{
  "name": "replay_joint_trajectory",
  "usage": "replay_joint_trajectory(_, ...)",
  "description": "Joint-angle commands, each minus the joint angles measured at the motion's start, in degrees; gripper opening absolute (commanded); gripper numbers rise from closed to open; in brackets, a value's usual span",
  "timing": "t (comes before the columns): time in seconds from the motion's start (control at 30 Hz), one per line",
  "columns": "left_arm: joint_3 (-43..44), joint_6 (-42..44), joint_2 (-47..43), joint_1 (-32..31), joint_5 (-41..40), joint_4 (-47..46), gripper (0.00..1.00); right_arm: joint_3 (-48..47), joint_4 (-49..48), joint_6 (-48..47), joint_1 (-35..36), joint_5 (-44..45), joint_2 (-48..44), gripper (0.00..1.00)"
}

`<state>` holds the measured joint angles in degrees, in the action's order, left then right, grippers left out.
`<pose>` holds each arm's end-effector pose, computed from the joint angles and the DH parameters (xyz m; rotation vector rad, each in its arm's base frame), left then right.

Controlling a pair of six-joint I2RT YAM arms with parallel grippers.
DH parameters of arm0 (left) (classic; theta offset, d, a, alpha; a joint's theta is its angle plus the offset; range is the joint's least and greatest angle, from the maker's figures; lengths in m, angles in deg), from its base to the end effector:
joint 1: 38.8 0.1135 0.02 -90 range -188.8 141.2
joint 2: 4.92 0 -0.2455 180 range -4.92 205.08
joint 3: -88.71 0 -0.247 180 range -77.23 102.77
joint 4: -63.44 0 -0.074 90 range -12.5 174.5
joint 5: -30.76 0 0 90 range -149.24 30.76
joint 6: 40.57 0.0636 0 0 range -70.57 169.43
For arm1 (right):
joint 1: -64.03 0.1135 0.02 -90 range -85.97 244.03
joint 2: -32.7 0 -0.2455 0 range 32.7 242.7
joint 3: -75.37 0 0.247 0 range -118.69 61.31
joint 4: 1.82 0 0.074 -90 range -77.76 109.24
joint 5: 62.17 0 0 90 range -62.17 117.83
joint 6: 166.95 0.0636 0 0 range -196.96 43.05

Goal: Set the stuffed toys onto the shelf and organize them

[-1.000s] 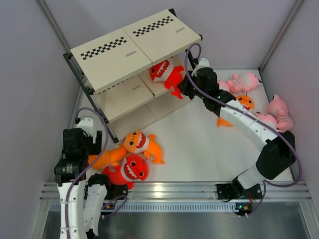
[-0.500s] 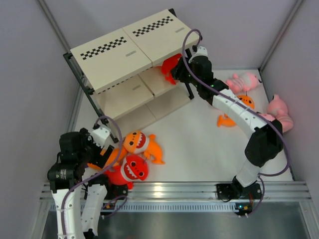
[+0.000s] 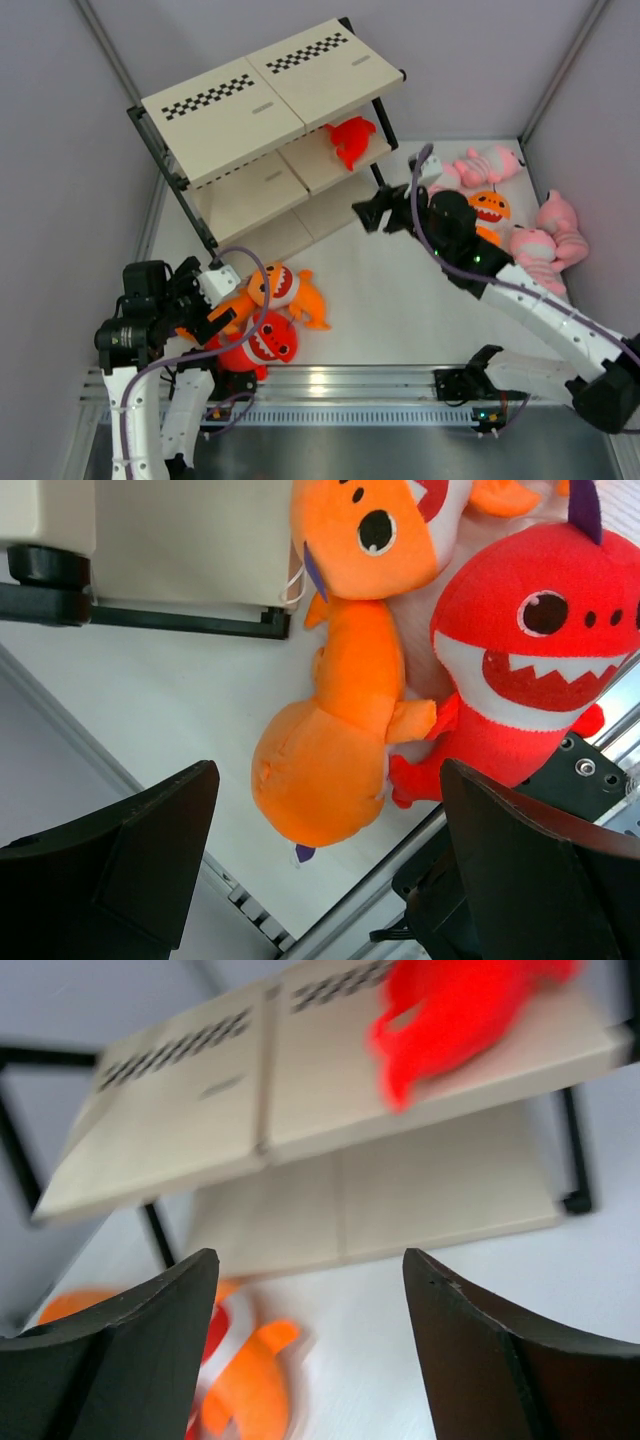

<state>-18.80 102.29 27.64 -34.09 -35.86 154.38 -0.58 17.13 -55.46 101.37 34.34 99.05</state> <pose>0.0876 -0.0181 0.3013 1.1201 2.0833 -0.0256 0.2432 0.1765 0.3573 -0.1600 1.7710 0.6525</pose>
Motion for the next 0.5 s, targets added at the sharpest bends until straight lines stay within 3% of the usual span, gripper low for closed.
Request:
replay_joint_trajectory(0.0, 1.6, 3.0, 0.5, -0.4, 4.7, 6.2, 0.99, 15.4, -12.9, -2.1, 8.7, -10.5, -5.7, 0.76)
replay_joint_trajectory(0.03, 1.9, 2.7, 0.5, -0.3, 5.0, 6.2, 0.99, 18.1, -16.8, -2.1, 11.2, -14.5, -5.9, 0.79)
replay_joint_trajectory(0.17, 3.3, 0.8, 0.8, -0.4, 6.6, 6.2, 0.99, 24.4, -23.8, -3.3, 30.5, -11.0, -0.2, 0.85)
replay_joint_trajectory(0.27, 4.3, -0.6, 0.8, -0.4, 7.8, 6.3, 0.98, 24.6, -28.4, -0.8, 36.7, -9.8, 6.8, 0.86)
replay_joint_trajectory(0.47, 4.3, -1.9, 0.4, -0.3, 7.6, 6.3, 0.98, 23.4, -40.2, 4.5, 39.1, -11.2, 20.5, 0.86)
